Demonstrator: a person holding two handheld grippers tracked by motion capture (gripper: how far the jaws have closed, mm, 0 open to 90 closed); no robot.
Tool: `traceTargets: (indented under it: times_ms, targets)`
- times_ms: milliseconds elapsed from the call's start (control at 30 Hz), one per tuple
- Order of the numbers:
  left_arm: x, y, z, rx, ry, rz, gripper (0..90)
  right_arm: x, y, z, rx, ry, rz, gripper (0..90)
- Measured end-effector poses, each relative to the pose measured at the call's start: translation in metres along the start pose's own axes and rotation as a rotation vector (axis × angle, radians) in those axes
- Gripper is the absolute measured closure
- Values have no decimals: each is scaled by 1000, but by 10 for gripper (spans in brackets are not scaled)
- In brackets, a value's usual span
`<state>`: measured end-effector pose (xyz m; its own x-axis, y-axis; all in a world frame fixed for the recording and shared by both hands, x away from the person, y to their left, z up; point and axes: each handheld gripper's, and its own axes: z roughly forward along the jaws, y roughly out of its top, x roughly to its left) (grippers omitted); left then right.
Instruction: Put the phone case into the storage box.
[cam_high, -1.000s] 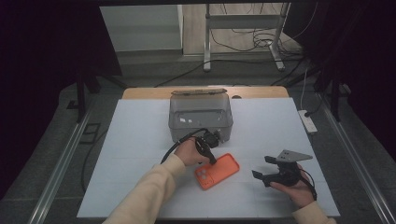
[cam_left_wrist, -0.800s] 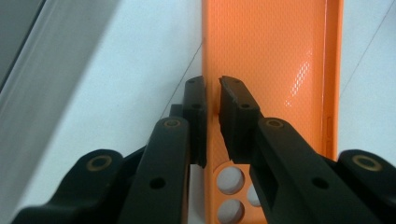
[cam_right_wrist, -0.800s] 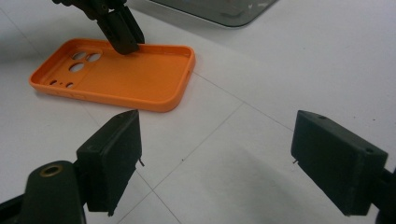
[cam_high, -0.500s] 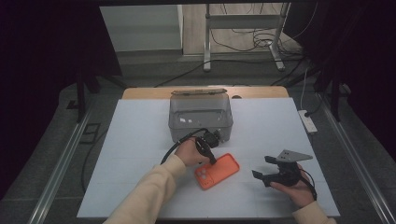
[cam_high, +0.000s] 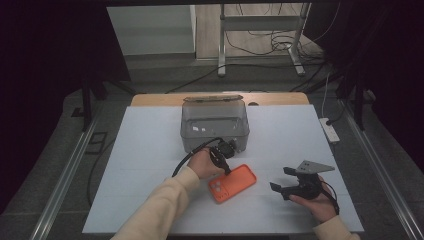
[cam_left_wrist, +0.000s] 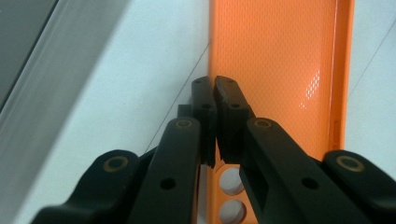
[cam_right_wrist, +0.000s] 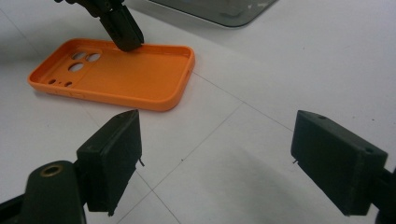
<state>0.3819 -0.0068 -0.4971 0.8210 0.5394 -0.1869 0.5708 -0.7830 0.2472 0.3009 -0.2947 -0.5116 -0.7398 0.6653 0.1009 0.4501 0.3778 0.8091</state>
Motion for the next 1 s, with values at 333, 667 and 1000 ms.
traceTargets:
  times_ms: [333, 667, 1000]
  targets:
    - [-2, 0, -1, -3, 13, 3, 876, 0, 0, -1, -2, 1, 2, 164]
    - [-3, -1, -3, -7, 26, 17, 874, -1, 0, -1, -2, -1, 1, 164]
    - [-5, -3, -15, -29, 37, 33, 875, -1, 0, -2, -3, -1, 3, 164]
